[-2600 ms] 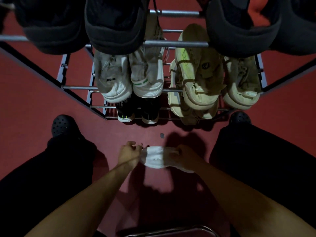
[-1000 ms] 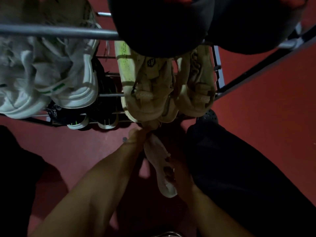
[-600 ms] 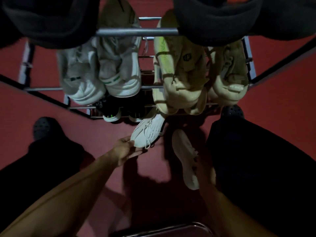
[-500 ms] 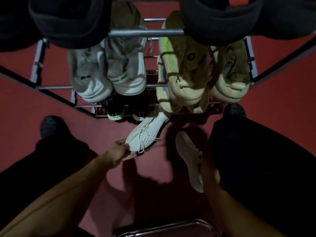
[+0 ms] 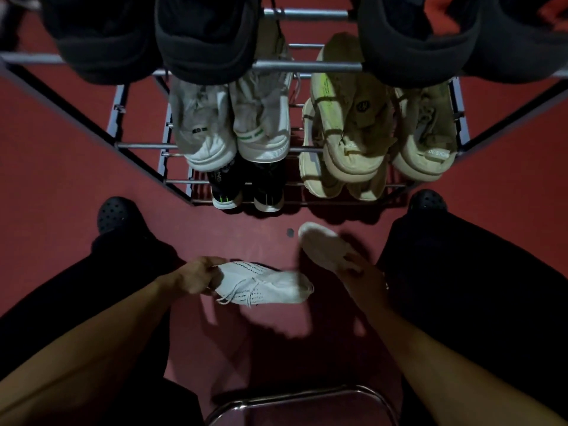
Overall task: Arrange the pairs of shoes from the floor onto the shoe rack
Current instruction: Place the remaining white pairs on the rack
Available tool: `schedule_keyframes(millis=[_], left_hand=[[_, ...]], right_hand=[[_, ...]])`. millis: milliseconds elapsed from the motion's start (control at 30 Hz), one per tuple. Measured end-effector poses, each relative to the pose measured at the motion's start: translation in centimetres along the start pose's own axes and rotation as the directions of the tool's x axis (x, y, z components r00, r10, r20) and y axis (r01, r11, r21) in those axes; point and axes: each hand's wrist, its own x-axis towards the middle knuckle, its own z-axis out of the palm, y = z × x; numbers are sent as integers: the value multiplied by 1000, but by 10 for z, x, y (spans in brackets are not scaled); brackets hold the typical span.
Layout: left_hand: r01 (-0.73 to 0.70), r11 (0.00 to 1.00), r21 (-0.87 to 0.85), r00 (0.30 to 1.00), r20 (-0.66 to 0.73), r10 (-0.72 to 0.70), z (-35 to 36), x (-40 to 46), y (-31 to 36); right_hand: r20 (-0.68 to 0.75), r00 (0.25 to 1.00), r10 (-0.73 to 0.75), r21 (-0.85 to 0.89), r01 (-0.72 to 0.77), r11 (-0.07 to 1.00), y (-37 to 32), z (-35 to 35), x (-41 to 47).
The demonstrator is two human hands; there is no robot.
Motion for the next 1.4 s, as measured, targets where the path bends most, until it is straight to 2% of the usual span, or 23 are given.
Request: schedule_keyframes(millis=[100,200,300,367,400,467,500,567,600,667,733,800,833,900,933,1000,1033,1067,1133,1167,1233,1333,1400], left_hand=[[6,995,97,994,109,-16,-2,-6,6],[-88,979,183,977,208,49,-12,-12,12],[-75,985,155,955,296,26,-19,-18,24],[-50,992,113,942,335,9,-19,-21,33],[-42,995,94,936,352,6,-19,-21,36],[-41,997,58,922,386,16,-16,-20,41],[-43,998,40,922,386,24,-15,-19,42],[-59,998,7,938,342,54,-10,-15,41],[-76,997,-15,954,289,77,-7,-13,41],[-126,990,-64,984,119,133,5,-9,41],[-228,972,-62,970,-99,221,23,-6,40],[-364,909,201,860,-302,411,48,-11,38],[-424,839,340,774,-346,531,60,-16,37],[-486,733,475,658,-353,665,79,-32,40],[-510,663,549,586,-343,734,83,-37,41],[-556,430,711,404,-221,887,87,-41,43],[-612,307,729,323,-124,938,90,-43,45],[-689,224,690,286,-25,958,93,-46,47],[-793,162,588,285,123,951,102,-55,51],[-804,179,568,320,158,934,106,-58,52],[-784,256,566,421,181,889,111,-62,54],[-734,218,643,443,210,872,116,-64,60],[-633,260,729,568,209,796,123,-69,65]], right_hand=[[132,991,8,-35,-3,999,2,15,0],[227,964,139,-80,-124,989,9,29,-4],[315,943,106,-199,-43,979,26,30,-6],[407,913,11,-461,196,865,26,28,-12],[432,902,14,-520,236,821,20,25,-16],[356,933,45,-490,145,860,18,24,-11],[390,919,53,-479,153,864,15,24,-12],[366,922,126,-460,61,886,7,20,-17],[288,947,142,-532,35,846,1,19,-15],[252,966,61,-541,88,837,7,15,-12],[229,973,16,-470,96,877,9,15,-11],[143,989,-27,-413,84,907,4,19,-16],[117,993,-29,-397,74,915,3,21,-19],[124,992,-35,-382,80,921,-4,24,-24],[118,991,-57,-394,99,914,-8,24,-27],[107,988,-115,-406,149,902,-13,22,-33],[117,983,-141,-421,178,889,-18,21,-38],[119,976,-180,-458,215,863,-25,22,-45],[114,964,-241,-481,266,835,-33,24,-54],[111,957,-268,-455,288,843,-36,24,-60],[76,946,-314,-421,316,850,-34,26,-67],[45,952,-301,-455,288,842,-30,31,-74],[54,955,-292,-428,287,857,-31,35,-80]])
